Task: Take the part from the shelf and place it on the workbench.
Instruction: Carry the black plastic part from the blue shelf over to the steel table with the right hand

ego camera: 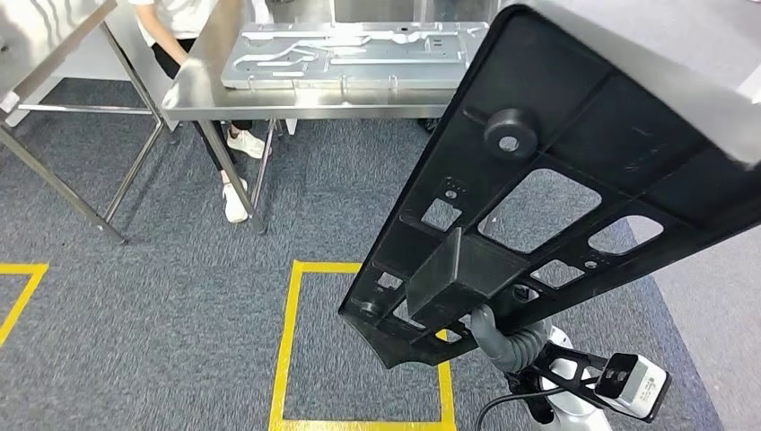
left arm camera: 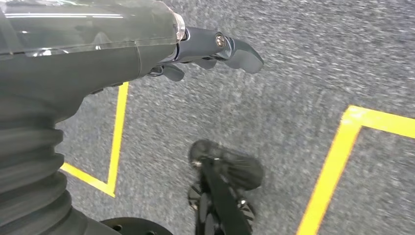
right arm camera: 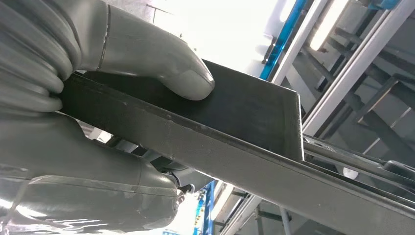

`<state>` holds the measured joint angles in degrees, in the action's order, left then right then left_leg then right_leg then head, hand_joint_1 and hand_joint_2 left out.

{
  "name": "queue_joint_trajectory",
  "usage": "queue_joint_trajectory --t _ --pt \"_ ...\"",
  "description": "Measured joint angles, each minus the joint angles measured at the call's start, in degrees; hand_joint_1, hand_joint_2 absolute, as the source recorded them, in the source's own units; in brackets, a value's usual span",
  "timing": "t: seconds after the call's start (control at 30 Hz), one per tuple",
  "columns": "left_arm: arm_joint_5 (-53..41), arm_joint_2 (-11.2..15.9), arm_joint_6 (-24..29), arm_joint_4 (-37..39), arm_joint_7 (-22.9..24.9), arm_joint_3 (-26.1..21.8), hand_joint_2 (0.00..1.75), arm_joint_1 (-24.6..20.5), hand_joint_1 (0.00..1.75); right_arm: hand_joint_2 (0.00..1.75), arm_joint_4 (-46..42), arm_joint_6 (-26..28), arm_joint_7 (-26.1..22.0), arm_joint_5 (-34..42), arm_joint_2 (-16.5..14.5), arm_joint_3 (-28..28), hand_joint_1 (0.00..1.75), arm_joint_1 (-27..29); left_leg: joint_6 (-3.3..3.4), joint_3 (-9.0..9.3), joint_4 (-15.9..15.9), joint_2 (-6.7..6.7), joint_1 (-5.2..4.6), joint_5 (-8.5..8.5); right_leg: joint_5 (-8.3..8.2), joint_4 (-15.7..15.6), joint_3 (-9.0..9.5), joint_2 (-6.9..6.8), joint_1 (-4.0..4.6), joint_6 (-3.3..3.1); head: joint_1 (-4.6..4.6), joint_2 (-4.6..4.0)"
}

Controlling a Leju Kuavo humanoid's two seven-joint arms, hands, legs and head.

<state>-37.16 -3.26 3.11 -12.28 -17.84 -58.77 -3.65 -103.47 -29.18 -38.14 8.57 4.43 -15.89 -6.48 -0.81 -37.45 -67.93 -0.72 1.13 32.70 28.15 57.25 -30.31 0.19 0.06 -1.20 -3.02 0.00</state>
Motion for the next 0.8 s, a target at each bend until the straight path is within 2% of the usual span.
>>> queue_joint_trajectory --t 0.03,0.1,0.13,0.23,0.27,0.3,0.37,0.4,0.43,0.47,0.5,0.53,0.57,0.6,0.63,0.73,0.8 --pt "-0.1 0.1 -0.1 0.0 -0.1 0.0 1.75 0.1 0.00 1.75 0.0 -0.1 0.0 0.1 0.0 0.0 1.75 -0.1 0.31 0.61 3.5 0.08 -0.13 -3.22 0.62 0.1 0.80 -0.03 0.07 0.09 0.01 -0.01" --pt "-0.2 0.2 -0.2 0.0 -0.2 -0.1 1.75 0.0 0.00 1.75 0.1 -0.2 0.0 0.3 0.0 0.0 1.75 -0.3 0.86 1.60 8.2 0.26 -0.51 -7.23 1.62 0.1 1.73 0.04 0.17 0.53 0.01 -0.01" --pt "-0.3 0.2 -0.3 0.0 -0.3 -0.2 1.75 0.0 0.00 1.75 0.1 -0.2 0.0 0.4 0.0 0.0 1.75 -0.5 1.14 1.79 9.0 0.29 -0.69 -7.78 1.85 0.2 1.97 0.07 0.19 0.88 0.01 -0.01" --pt "-0.6 0.3 -0.4 0.0 -0.3 -0.2 1.75 -0.1 0.00 1.75 0.1 -0.1 0.0 0.6 0.0 0.0 1.75 -0.9 2.07 3.20 9.8 0.13 -0.58 -7.46 1.78 1.9 1.82 0.10 0.05 1.97 -0.01 0.01" --pt "-0.7 0.3 -0.5 0.0 -0.4 -0.2 1.75 -0.1 0.00 1.75 0.1 0.0 0.0 0.6 0.0 0.0 1.75 -1.2 2.37 3.82 10.1 0.09 -0.48 -7.31 1.99 3.9 0.77 0.10 -0.05 2.29 0.00 0.01" --pt "-0.8 0.3 -0.7 0.0 -0.4 -0.2 1.75 -0.2 0.00 1.75 0.0 0.2 0.0 0.6 0.0 0.0 1.75 -1.4 2.60 4.39 10.3 0.07 -0.39 -7.11 2.72 6.8 -1.04 0.10 -0.21 2.57 -0.01 0.01" --pt "-1.0 0.3 -1.0 0.0 -0.4 -0.2 1.75 -0.3 0.00 1.75 0.0 0.8 0.0 0.6 0.0 0.0 1.75 -1.5 2.83 5.14 10.4 0.04 -0.39 -6.42 5.21 13.7 -5.89 0.09 -0.56 2.99 0.00 0.00" --pt "-1.1 0.4 -1.0 0.0 -0.4 -0.2 1.75 -0.3 0.00 1.75 0.0 1.1 0.0 0.6 0.0 0.0 1.75 -1.5 2.79 5.57 10.4 -0.01 -0.38 -5.99 6.32 15.9 -8.02 0.08 -0.76 3.16 0.00 0.00" --pt "-1.2 0.4 -1.1 0.0 -0.4 -0.2 1.75 -0.3 0.00 1.75 -0.1 1.3 0.0 0.6 0.0 0.0 1.75 -1.5 2.70 6.11 10.4 -0.08 -0.35 -5.52 6.58 16.5 -9.36 0.05 -0.96 3.33 0.00 0.00" --pt "-1.3 0.4 -1.2 0.0 -0.4 -0.2 1.75 -0.3 0.00 1.75 -0.1 1.5 0.0 0.5 -0.1 0.0 1.75 -1.6 2.54 6.79 10.4 -0.17 -0.29 -5.00 5.68 15.3 -9.78 0.02 -1.15 3.48 0.00 0.00" --pt "-1.4 0.4 -1.2 0.0 -0.4 -0.2 1.75 -0.4 0.00 1.75 -0.2 1.8 0.0 0.5 -0.1 0.0 1.75 -1.6 2.33 7.55 10.4 -0.24 -0.20 -4.45 3.55 12.3 -9.26 -0.02 -1.31 3.64 0.01 0.00" --pt "-1.5 0.4 -1.3 0.0 -0.5 -0.2 1.75 -0.4 0.00 1.75 -0.3 2.1 0.0 0.6 -0.1 0.0 1.75 -1.8 2.06 8.20 10.4 -0.31 -0.12 -3.88 0.49 8.4 -8.25 -0.07 -1.43 3.73 0.01 0.00" --pt "-1.6 0.4 -1.3 0.0 -0.5 -0.2 1.75 -0.4 0.00 1.75 -0.3 2.4 0.0 0.6 -0.1 0.0 1.75 -1.9 1.73 8.79 10.4 -0.39 -0.10 -3.30 -1.89 5.0 -7.32 -0.15 -1.38 3.63 0.02 0.00" --pt "-1.6 0.4 -1.4 0.0 -0.5 -0.2 1.75 -0.6 0.00 1.75 -0.4 2.7 0.0 0.7 -0.1 0.0 1.75 -2.1 1.36 9.18 10.5 -0.42 -0.11 -2.77 -3.48 2.7 -6.62 -0.19 -1.25 3.32 0.01 0.00" --pt "-1.7 0.5 -1.4 0.0 -0.5 -0.2 1.75 -0.6 0.00 1.75 -0.5 3.0 0.0 0.8 -0.1 0.0 1.75 -2.2 0.96 9.58 10.6 -0.45 -0.16 -2.46 -4.24 1.5 -6.30 -0.21 -1.10 2.92 0.01 0.00" --pt "-1.7 0.6 -1.4 0.0 -0.6 -0.2 1.75 -0.8 0.00 1.75 -0.8 3.3 0.0 1.0 -0.1 -0.2 1.75 -2.5 -0.09 10.13 9.7 -0.33 -0.11 -2.52 -3.97 0.9 -5.31 -0.11 -1.00 1.48 -0.02 0.00" --pt "-1.8 0.6 -1.5 0.0 -0.6 -0.2 1.75 -1.0 0.00 1.75 -1.0 3.3 0.0 1.2 -0.2 -0.3 1.75 -2.7 -0.48 7.77 5.1 -0.05 0.05 -1.89 -3.49 0.7 -4.27 -0.15 -0.98 0.69 -0.02 0.00"
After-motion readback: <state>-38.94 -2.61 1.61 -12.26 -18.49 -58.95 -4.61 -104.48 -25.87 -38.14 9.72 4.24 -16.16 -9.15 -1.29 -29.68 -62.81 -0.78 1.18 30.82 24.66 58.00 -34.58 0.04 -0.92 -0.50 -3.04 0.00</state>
